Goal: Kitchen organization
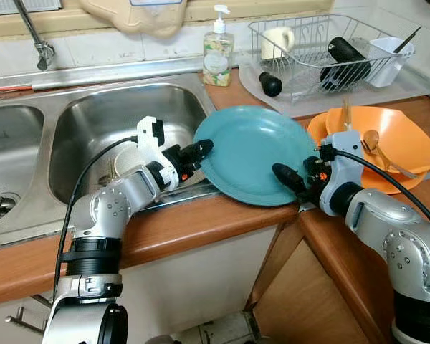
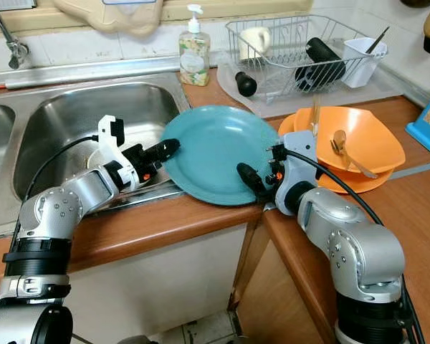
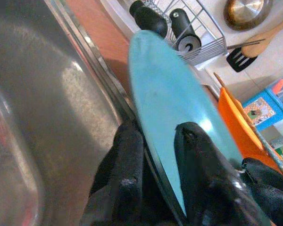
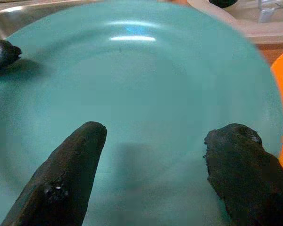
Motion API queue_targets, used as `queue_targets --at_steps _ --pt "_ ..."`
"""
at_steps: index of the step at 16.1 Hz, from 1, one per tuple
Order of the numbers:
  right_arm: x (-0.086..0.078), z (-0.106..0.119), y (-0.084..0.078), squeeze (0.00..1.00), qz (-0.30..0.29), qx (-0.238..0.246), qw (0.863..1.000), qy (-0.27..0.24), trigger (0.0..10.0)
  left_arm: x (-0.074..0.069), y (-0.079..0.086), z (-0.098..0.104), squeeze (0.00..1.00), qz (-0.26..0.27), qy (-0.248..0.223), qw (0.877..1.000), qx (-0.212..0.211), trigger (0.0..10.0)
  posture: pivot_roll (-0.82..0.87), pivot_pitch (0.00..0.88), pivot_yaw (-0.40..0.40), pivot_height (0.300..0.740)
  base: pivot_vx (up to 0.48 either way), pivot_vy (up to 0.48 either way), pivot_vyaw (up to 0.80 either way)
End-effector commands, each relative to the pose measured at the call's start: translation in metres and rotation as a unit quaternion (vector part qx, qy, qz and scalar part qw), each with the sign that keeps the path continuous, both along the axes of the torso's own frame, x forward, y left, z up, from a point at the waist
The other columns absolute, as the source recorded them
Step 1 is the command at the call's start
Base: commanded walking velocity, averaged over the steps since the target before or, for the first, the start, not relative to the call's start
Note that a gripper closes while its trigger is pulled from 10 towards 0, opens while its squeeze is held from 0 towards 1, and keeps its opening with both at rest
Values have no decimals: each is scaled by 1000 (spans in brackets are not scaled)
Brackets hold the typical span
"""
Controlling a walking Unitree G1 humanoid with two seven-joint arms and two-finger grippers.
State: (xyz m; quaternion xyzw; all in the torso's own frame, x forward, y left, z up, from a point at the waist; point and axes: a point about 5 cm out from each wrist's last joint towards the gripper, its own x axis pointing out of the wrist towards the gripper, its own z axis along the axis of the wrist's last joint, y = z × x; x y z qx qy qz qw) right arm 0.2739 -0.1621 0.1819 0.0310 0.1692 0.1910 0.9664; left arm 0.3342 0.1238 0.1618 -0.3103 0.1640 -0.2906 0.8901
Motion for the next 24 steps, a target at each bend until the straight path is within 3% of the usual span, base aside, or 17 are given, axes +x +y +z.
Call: queue_targets --at_steps 1,5,11,17,19,22,24 --pt "1 11 4 0 16 2 1000 -27 10000 3 7 5 0 18 -8 1000 7 0 -127 0 29 740 0 0 0" --pt "0 19 9 0 41 6 998 -51 10000 6 14 7 0 40 -7 999 2 0 -126 0 29 740 0 0 0" --pt "-2 33 19 0 84 23 992 -88 10000 4 42 24 0 77 -28 996 -38 0 -121 0 27 740 0 0 0" --pt "-1 34 19 0 84 22 992 -91 10000 1 50 22 0 99 -27 994 -35 0 -120 0 22 740 0 0 0" --pt "0 34 19 0 79 24 992 -92 10000 2 52 25 0 111 -32 992 -54 0 -120 0 21 740 0 0 0" --pt "1 37 19 0 83 31 991 -96 10000 3 61 41 0 130 -51 983 -120 0 -115 0 11 740 0 0 0" --pt "2 39 20 0 87 33 991 -98 10000 2 66 46 0 139 -57 979 -135 0 -112 0 8 740 0 0 0"
